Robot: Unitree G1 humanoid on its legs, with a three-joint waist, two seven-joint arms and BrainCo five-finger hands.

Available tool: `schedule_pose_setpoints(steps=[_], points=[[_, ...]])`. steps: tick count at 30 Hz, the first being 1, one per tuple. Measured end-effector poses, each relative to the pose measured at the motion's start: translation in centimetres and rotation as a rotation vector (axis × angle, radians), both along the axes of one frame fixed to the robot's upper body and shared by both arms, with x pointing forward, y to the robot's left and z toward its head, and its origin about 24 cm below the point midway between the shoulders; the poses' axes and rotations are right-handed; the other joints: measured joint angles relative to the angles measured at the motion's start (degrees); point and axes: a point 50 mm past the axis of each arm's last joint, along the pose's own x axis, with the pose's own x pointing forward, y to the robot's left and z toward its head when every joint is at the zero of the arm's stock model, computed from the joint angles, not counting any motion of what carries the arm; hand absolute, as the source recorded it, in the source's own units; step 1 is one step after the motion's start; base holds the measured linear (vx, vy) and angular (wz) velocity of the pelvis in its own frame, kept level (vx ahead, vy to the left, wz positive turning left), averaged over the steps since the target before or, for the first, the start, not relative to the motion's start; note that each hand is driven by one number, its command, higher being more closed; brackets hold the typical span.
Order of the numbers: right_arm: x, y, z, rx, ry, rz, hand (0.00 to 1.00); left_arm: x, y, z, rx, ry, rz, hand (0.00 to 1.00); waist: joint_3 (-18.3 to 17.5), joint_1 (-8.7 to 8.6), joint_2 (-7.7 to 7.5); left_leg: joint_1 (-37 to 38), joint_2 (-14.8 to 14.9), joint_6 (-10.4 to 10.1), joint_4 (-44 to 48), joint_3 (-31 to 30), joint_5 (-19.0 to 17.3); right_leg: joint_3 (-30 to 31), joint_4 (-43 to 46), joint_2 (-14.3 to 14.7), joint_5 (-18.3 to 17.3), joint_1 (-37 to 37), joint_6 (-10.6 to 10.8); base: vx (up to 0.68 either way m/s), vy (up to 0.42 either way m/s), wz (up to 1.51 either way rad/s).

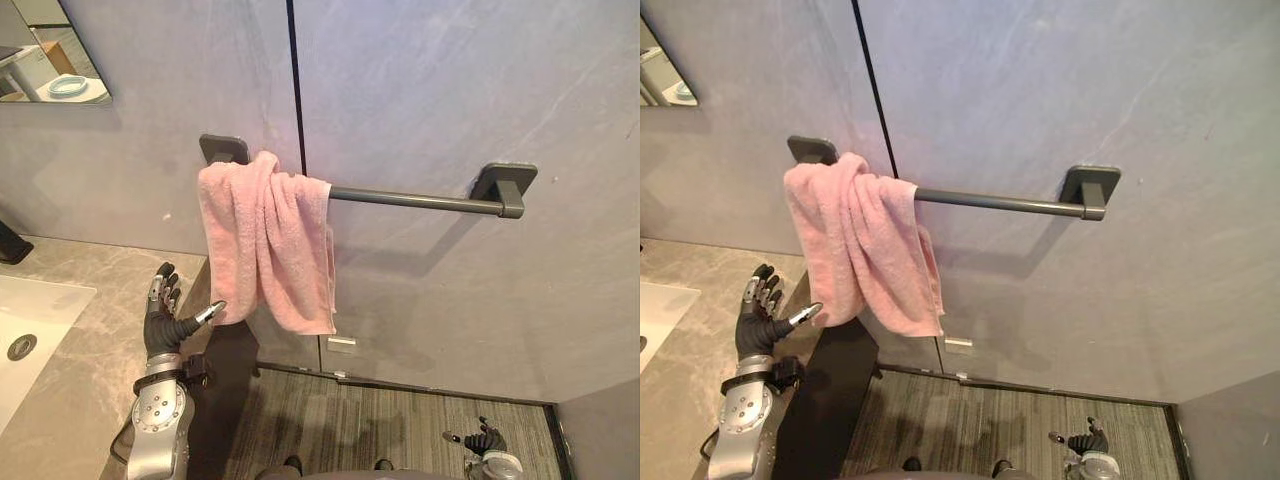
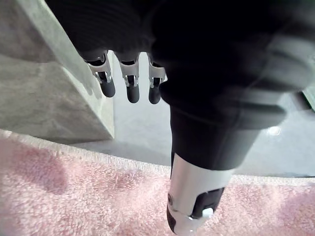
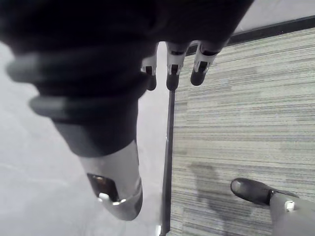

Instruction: Organize washtable

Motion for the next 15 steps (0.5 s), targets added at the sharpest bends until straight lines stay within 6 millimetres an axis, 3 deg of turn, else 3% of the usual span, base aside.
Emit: schedule_pose_setpoints(steps=[9, 10, 15], points=[[0.1, 0.2, 0.0, 0.016, -0.001, 0.022, 0.0, 0.0, 0.7, -0.7, 0.037, 0.054, -0.002, 0.0, 0.0, -0.71, -0.02, 0.2, 0.0, 0.0, -0.3, 1.1, 0.0, 1.1, -1.9, 0.2, 1.3, 0.1, 0.0, -0.02, 0.008, -0.07], [0.1, 0.2, 0.0, 0.016, -0.001, 0.022, 0.0, 0.0, 0.8, -0.7, 0.049, 0.058, -0.003, 1.0, 0.0, -0.98, -0.01, 0.3, 0.0, 0.0, -0.4, 1.2, 0.0, 1.2, -1.9, 0.2, 1.3, 0.1, 0.0, 0.0, 0.0, 0.0], [0.2, 0.1, 0.0, 0.007, 0.003, 0.045, 0.0, 0.8, 1.4, -0.8, 0.122, 0.096, -0.042, 1.0, -0.1, -1.31, -0.06, 1.2, 0.0, 0.0, -1.2, 1.4, 0.0, 1.4, -3.0, 0.5, 1.7, 0.8, 0.0, -0.01, -0.001, -0.02]])
